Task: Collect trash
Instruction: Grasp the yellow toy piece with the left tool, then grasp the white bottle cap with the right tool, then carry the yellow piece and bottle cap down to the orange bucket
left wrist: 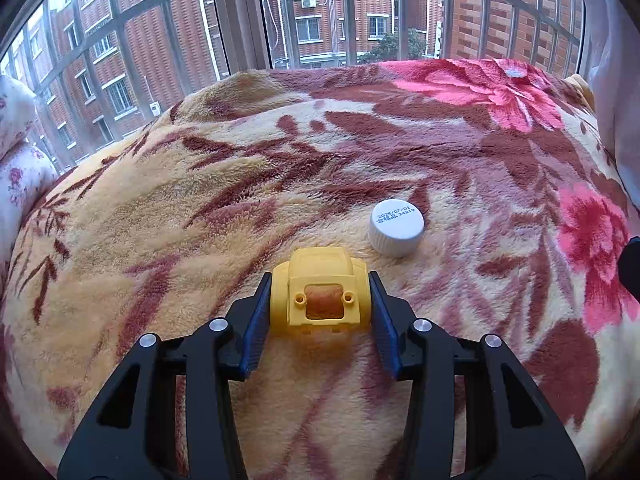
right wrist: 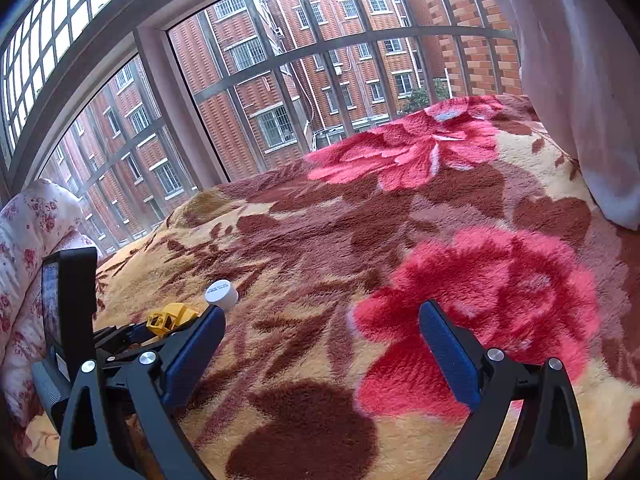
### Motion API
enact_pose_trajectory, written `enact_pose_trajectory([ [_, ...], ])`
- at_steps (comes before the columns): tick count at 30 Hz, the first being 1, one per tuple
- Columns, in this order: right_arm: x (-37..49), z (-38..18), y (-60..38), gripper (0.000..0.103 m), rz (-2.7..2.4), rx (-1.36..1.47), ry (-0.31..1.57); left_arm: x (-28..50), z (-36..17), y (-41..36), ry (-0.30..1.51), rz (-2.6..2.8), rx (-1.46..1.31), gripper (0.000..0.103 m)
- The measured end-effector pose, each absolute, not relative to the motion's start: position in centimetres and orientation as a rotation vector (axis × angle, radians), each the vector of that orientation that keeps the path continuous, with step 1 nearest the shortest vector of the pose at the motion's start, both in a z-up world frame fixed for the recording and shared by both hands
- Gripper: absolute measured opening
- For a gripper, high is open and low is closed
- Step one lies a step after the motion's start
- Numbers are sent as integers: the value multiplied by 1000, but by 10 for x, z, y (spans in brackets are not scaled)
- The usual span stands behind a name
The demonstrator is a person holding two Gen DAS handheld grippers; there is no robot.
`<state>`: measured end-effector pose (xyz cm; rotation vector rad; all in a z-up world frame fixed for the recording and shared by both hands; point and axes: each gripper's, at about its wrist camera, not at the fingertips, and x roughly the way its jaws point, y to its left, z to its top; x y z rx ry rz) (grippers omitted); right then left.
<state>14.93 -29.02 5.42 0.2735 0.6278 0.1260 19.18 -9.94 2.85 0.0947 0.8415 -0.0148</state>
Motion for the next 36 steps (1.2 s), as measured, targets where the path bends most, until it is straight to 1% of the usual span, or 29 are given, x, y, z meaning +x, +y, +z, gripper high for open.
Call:
enact_pose_trajectory([
  [3, 153, 52, -287, 96, 137, 260, 648, 179, 32, -95, 851, -10, 95, 45],
  [7, 157, 52, -271, 96, 198, 204, 662, 142, 44, -74, 860, -17, 42, 45],
  [10, 163, 53, -247, 96, 258, 110, 666, 109, 50, -52, 862, -11, 12, 45],
  [15, 176, 49, -206, 96, 327, -38, 670, 64, 41, -21, 862, 44, 2, 45],
  [19, 193, 43, -184, 96, 354, -76, 684, 48, 42, -7, 822, 51, -57, 45],
  [21, 207, 38, -175, 93, 355, -78, 703, 47, 40, -7, 810, 61, -64, 45],
  [25, 234, 27, -163, 81, 352, -74, 767, 50, 37, -11, 813, 62, -43, 45],
  [26, 240, 24, -161, 75, 352, -71, 784, 50, 37, -13, 813, 58, -38, 45],
  [27, 245, 21, -160, 72, 350, -64, 805, 50, 36, -14, 815, 51, -33, 45],
  [28, 250, 18, -159, 65, 346, -57, 824, 50, 35, -15, 818, 46, -31, 45],
  [30, 255, 16, -162, 58, 339, -35, 836, 51, 34, -16, 821, 41, -30, 45],
  [31, 256, 16, -164, 48, 334, -24, 835, 52, 34, -16, 822, 35, -34, 45],
  [32, 256, 15, -167, 35, 323, -13, 834, 52, 34, -15, 823, 31, -40, 45],
  [33, 256, 15, -170, 31, 314, 4, 832, 52, 33, -14, 824, 29, -46, 45],
  [36, 253, 16, -181, 31, 327, 66, 823, 52, 33, -8, 817, 28, -84, 45],
])
